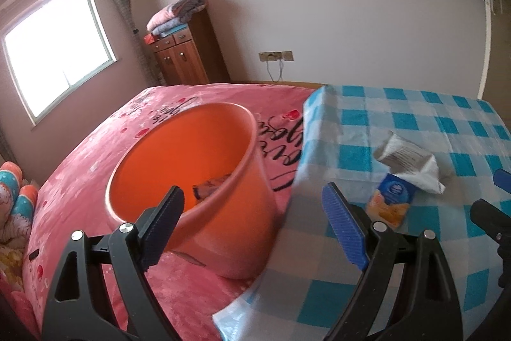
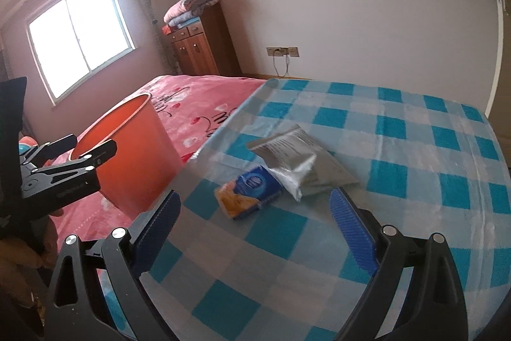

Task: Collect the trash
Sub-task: 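Move both open tools from the bucket back over the table, then grasp the blue Vinda carton with the left tool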

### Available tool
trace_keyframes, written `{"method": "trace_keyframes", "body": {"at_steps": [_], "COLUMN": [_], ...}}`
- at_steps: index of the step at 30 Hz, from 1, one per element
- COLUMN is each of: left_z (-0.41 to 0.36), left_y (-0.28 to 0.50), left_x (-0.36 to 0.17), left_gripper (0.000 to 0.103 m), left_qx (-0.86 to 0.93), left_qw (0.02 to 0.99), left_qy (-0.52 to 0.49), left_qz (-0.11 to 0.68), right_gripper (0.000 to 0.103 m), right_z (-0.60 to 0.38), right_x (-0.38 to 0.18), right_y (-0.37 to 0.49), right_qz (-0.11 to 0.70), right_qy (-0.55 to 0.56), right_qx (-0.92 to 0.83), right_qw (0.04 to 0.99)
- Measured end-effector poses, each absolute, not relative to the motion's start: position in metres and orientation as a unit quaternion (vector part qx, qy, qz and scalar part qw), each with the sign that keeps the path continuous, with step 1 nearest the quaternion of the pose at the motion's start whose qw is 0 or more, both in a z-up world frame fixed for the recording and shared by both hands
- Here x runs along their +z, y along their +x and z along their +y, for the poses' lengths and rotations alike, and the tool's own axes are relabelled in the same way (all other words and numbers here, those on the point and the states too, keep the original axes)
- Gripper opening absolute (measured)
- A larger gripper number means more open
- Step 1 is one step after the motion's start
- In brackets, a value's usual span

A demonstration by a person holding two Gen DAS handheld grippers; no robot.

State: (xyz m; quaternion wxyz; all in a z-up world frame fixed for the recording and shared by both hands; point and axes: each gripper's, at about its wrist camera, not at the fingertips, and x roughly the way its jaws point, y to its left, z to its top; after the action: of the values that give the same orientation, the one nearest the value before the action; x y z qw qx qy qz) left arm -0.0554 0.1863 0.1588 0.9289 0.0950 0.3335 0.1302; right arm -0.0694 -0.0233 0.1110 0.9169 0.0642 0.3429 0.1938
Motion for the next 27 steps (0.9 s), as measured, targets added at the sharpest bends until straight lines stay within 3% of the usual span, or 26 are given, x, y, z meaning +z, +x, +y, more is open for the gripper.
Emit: {"method": "trace_keyframes", "body": {"at_steps": [27], "left_z": [0.088], "left_y": [-0.01], "left_x": [0.078], "left_gripper": [0.088], "left_qx": [-0.057], "left_qw": [0.905], "left_qy": [0.088], "left_qz": [0.412], "right_gripper": [0.094], "right_z": [-0.141], "right_x": [0.059], "right_y": [-0.072], "right_qz": [0.386], "right_qy": [0.143], "right_qx": [0.141], "right_qw": [0.9]}}
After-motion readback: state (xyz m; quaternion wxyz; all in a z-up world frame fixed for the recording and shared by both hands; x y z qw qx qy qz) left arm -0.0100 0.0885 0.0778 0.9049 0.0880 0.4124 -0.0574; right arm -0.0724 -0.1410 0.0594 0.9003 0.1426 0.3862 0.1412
